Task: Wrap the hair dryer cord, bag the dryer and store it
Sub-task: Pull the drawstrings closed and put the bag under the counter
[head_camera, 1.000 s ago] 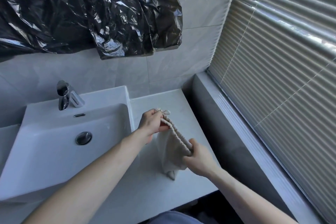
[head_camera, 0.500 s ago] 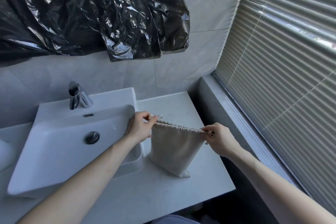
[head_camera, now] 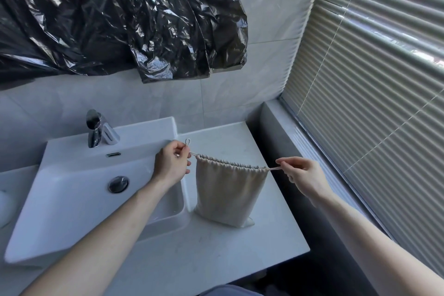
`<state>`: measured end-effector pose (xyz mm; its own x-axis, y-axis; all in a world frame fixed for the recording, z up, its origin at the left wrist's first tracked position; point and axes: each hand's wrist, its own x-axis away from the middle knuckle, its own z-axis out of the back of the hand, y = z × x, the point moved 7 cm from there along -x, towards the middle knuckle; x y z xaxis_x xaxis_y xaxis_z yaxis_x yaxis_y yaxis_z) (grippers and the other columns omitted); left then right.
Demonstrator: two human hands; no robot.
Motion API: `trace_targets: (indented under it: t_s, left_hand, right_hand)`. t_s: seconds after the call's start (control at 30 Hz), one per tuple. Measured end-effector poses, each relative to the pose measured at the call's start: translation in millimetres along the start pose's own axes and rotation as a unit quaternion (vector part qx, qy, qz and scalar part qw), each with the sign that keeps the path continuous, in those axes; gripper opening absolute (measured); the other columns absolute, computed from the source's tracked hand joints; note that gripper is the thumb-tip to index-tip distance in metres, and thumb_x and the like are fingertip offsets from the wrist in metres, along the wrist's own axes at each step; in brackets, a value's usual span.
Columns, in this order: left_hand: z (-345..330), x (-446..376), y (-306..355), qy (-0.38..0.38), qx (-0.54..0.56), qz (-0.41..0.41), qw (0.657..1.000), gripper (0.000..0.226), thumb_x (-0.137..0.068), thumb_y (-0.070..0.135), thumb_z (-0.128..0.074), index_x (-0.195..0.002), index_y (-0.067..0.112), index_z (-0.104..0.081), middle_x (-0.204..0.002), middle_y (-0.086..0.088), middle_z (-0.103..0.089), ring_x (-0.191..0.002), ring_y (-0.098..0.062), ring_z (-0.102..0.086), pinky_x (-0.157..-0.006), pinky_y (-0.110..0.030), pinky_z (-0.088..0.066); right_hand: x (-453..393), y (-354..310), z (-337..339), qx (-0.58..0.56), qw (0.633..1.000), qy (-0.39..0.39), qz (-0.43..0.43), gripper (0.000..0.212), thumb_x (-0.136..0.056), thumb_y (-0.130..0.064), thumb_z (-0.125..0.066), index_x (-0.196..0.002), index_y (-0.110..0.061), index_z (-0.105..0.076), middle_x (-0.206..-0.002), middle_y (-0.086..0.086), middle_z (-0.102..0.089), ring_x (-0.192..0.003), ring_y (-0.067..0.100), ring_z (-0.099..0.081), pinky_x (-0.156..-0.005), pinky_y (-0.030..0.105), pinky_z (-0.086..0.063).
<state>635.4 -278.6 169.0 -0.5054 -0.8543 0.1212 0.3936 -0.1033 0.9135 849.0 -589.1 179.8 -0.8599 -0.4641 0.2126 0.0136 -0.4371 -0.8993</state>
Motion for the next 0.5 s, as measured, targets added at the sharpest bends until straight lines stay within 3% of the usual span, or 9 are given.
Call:
trace_targets:
  t_s: [0.13,0.37,0.5]
  left_hand:
    - [8.0,-5.7,-13.6,0.029,0.072,0.044,0.996,0.018,-0.107,0.012,-0.059,-0.096,-0.001,-0.065,-0.079,-0.01,-0.064,-0.059,-0.02,-0.061,-0.05,-0.026,-0.062]
    - [29.5,-14.1,-21.3,0.091,0.153,0.072,0.981,0.025,-0.107,0.009,-0.058,-0.083,0.006,-0.064,-0.071,-0.008,-0.058,-0.059,-0.018,-0.056,-0.067,-0.035,-0.065]
    - [42.2,-18.4,-18.2,0.108,0.174,0.067,0.976,0.024,-0.108,0.008,-0.057,-0.084,0.006,-0.063,-0.071,-0.009,-0.056,-0.06,-0.019,-0.055,-0.069,-0.035,-0.063]
  right_hand:
    - [-3.3,5.1,9.4,-0.091,0.995,0.034,-0.017,0.021,-0.098,-0.008,-0.07,-0.092,-0.02,-0.085,-0.057,-0.013,-0.066,-0.066,0.018,-0.054,-0.068,0.029,-0.049]
    - [-5.2,-1.8,33.4,-0.191,0.976,0.106,-0.008,0.02,-0.1,0.001,-0.065,-0.105,-0.012,-0.08,-0.069,0.004,-0.057,-0.06,0.015,-0.05,-0.067,0.025,-0.048]
    - [-7.0,-1.5,45.7,-0.212,0.968,0.133,-0.014,0.022,-0.099,0.001,-0.065,-0.099,-0.015,-0.08,-0.058,-0.007,-0.058,-0.056,0.013,-0.049,-0.067,0.025,-0.048]
